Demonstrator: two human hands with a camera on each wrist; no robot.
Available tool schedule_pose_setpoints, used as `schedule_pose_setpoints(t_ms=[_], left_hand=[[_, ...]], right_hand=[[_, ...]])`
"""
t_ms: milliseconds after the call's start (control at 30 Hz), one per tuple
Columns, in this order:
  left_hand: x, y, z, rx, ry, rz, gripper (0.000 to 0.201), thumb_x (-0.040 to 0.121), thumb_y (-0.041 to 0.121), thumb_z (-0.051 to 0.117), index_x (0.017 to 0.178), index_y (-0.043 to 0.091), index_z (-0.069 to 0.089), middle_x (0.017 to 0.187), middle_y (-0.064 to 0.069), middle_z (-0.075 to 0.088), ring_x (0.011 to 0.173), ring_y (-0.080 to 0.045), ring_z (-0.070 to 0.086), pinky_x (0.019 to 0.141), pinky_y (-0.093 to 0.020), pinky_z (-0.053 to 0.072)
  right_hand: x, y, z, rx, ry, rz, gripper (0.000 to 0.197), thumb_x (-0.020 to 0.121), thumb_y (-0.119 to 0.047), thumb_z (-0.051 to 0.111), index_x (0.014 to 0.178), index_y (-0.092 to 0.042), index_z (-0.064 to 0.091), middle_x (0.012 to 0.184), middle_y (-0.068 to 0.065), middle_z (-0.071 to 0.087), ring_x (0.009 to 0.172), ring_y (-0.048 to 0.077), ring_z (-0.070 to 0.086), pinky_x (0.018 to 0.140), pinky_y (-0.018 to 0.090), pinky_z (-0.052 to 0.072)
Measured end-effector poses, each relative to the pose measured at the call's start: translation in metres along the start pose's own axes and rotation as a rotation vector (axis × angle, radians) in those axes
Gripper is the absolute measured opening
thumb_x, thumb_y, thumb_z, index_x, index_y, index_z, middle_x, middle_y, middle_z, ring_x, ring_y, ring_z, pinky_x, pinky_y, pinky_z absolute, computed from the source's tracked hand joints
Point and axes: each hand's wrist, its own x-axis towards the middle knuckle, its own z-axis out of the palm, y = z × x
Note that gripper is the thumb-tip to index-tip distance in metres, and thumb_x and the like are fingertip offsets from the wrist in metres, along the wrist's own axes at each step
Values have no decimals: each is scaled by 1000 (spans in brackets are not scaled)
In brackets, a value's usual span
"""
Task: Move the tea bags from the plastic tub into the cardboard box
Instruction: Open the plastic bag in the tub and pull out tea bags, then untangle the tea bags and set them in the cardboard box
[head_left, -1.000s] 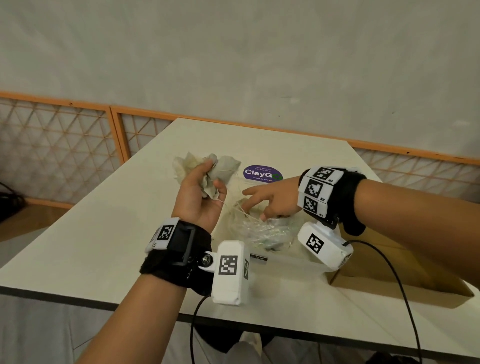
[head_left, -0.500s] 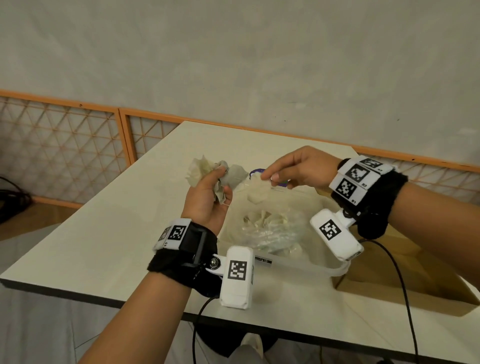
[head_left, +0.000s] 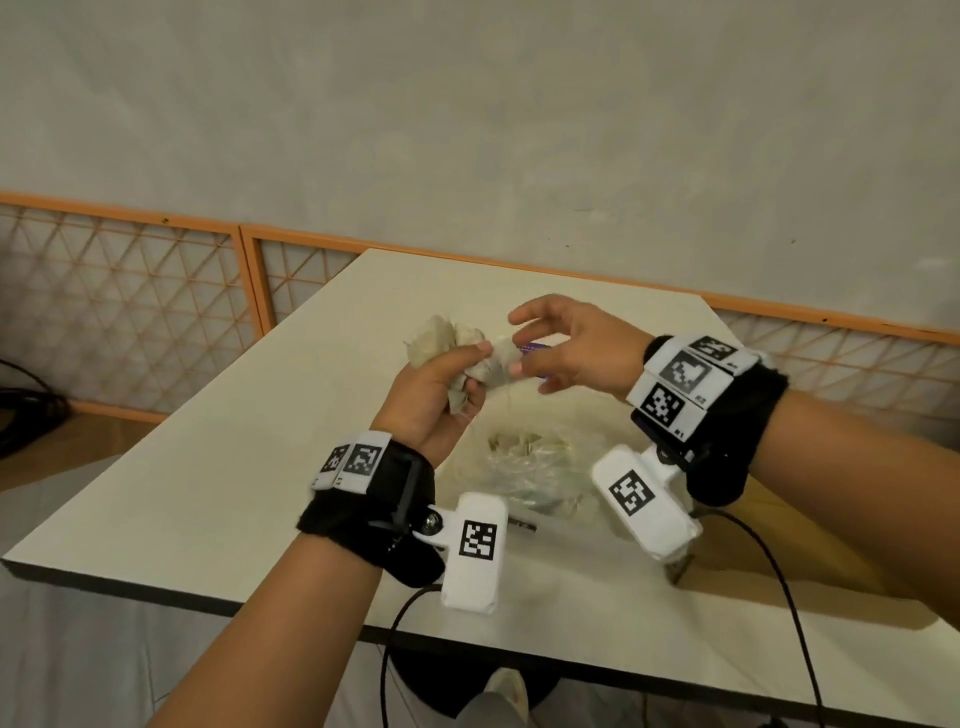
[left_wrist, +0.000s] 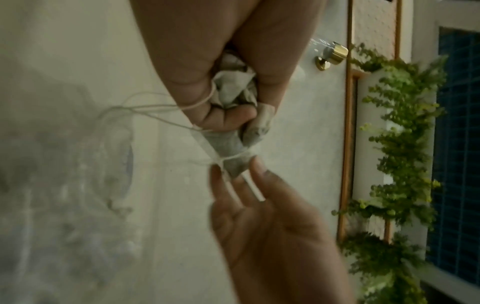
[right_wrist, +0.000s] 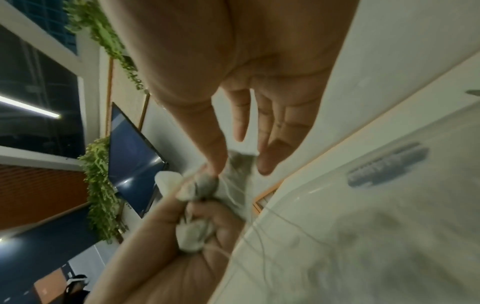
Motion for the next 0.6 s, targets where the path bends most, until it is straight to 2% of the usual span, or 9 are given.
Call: schedule_pose_setpoints(t_ms=[67,133,200,267,333,433,533,600], left_hand=[[-1,5,11,-128,-33,-34,7,87,3,61,84,10,61,71,-1,64,56,-4,58,45,-9,41],[-3,9,25,-228,-80,-60,7,88,4,59,83,9,61,70,-1,63,59,-4,57,46,-8,41],[-5,13,39,-309,-123,-80,5,86,4,59,84,8,61,70,-1,61,57,-4,56,45,-9,42],[-6,15,50,-345,-147,-85,6,87,4,59,83,8,61,70,-2,60,53,-4,55,44,-10,42],[-7,18,55,-348,-135,-65,9,88,5,58,80,7,61,70,-2,60,52,-4,55,45,-9,42],[-11,22,56,-371,-122,-24,11,90,6,56,80,8,59,66,-2,61,50,-3,53,47,-8,42],[-17,21,53,-408,-148,-14,11,90,6,54,80,9,57,59,0,58,46,-3,54,47,-7,40],[-24,12,53,-399,-151,-43,4,83,6,58,82,10,59,61,-1,59,46,-3,54,47,-7,40]], right_hand=[[-6,9,5,43,-156,34,61,78,-1,70,128,-20,42,122,3,55,94,17,62,74,33,54],[-10,17,10,51,-291,51,60,79,-2,69,128,-23,41,121,0,58,100,17,63,73,32,55],[-11,23,12,53,-330,81,51,82,-5,67,125,-19,43,105,4,66,86,16,66,65,26,52],[-12,24,9,-60,-320,77,28,86,-12,63,112,-17,56,81,3,68,66,8,63,56,20,46],[-12,24,0,-237,-257,54,9,88,-17,60,94,-18,67,68,-2,65,55,3,58,50,16,41],[-11,32,-22,-256,-25,116,12,89,-16,59,89,-11,70,64,2,63,51,7,53,46,17,37],[-16,40,-45,-77,174,227,9,90,-10,57,87,-7,64,72,10,60,55,14,51,42,17,40],[-23,42,-60,-109,254,237,7,90,-11,56,92,-10,62,84,11,59,66,19,56,52,22,48]])
